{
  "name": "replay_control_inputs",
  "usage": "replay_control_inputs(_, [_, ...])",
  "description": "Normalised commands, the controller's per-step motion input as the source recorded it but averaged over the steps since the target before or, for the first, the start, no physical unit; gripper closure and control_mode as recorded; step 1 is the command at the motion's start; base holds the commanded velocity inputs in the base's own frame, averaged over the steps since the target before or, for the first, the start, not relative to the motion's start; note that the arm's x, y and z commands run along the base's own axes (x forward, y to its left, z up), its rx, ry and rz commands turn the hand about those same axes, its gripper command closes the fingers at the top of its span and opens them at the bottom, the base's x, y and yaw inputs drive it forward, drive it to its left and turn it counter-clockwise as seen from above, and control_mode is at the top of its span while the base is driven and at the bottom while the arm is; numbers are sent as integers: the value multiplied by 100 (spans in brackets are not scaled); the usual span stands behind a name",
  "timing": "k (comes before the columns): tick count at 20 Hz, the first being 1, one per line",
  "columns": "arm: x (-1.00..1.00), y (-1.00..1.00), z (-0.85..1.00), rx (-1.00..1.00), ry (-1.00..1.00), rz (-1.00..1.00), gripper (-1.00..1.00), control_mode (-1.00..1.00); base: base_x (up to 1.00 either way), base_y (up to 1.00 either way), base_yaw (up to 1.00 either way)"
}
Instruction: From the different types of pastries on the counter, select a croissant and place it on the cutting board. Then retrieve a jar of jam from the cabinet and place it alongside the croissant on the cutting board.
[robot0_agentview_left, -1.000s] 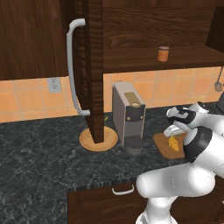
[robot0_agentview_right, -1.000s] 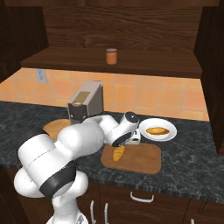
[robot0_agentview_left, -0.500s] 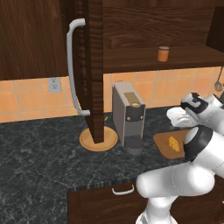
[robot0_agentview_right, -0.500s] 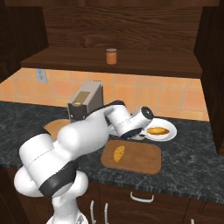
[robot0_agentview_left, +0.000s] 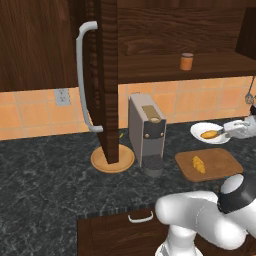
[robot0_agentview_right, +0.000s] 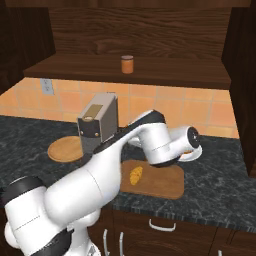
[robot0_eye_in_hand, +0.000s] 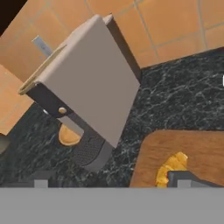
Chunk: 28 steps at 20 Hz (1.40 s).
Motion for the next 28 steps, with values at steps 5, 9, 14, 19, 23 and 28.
replay_control_inputs(5, [-97, 10, 58, 16, -26, -49, -100, -100, 0, 0, 0])
replay_control_inputs(9, [-86, 47, 69, 11, -21, -46, -100, -100, 0, 0, 0])
replay_control_inputs(14, [-95, 44, 56, 1, -25, -16, -100, -100, 0, 0, 0])
replay_control_inputs(19, [-57, 26, 68, -9, -39, -2, -100, -100, 0, 0, 0])
replay_control_inputs(23, [-45, 6, 73, -34, -42, 0, -100, -100, 0, 0, 0])
replay_control_inputs(28, [-45, 11, 73, -53, -29, 0, -100, -100, 0, 0, 0])
